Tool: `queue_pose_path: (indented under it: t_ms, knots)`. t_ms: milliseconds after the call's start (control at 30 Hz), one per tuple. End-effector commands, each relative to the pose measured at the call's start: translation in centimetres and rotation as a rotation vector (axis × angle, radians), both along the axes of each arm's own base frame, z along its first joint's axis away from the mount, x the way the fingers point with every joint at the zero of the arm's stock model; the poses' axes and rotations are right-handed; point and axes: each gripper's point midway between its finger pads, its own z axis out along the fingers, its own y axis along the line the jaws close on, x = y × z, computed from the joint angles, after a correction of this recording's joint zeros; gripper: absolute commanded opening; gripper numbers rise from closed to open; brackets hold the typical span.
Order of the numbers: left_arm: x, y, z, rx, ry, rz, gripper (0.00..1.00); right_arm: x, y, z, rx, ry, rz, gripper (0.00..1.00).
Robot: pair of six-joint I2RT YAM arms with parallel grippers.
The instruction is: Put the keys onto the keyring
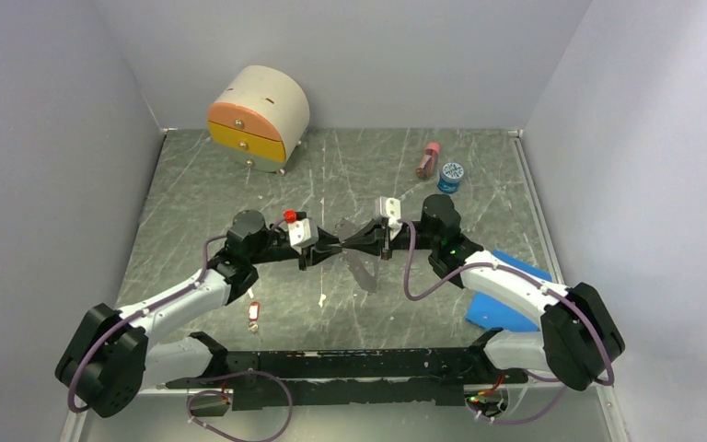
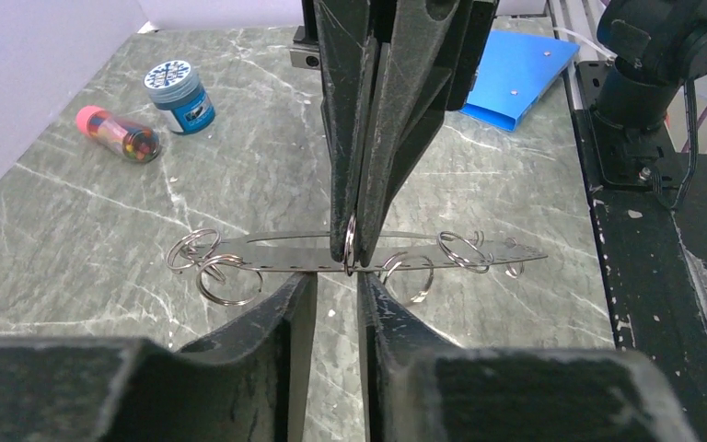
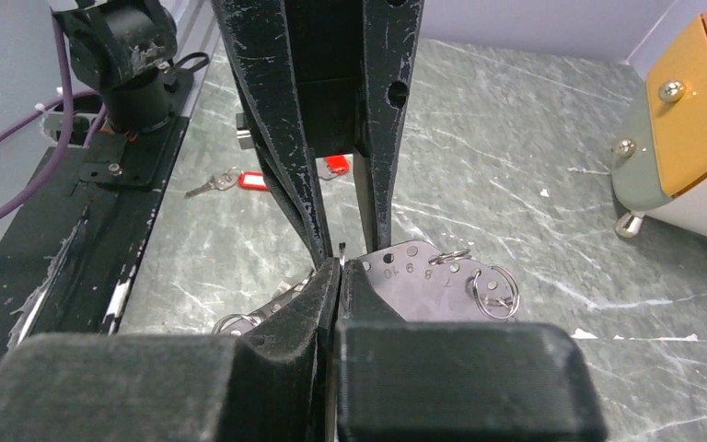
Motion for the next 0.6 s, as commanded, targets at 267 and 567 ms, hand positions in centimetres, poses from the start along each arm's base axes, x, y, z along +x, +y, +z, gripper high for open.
queue_pose_path:
  t_ms: [267, 567]
  knots:
    - [-0.7, 1.9, 4.8, -0.033, -0.178, 0.095, 0.34, -0.1, 0.6, 1.5, 0.094, -0.025, -0.011, 0.00]
    - [-0.8, 1.5, 4.9, -0.024, -0.184, 0.060, 0.35, -0.4, 0.6, 1.8, 0.112, -0.028, 0.000, 0.00]
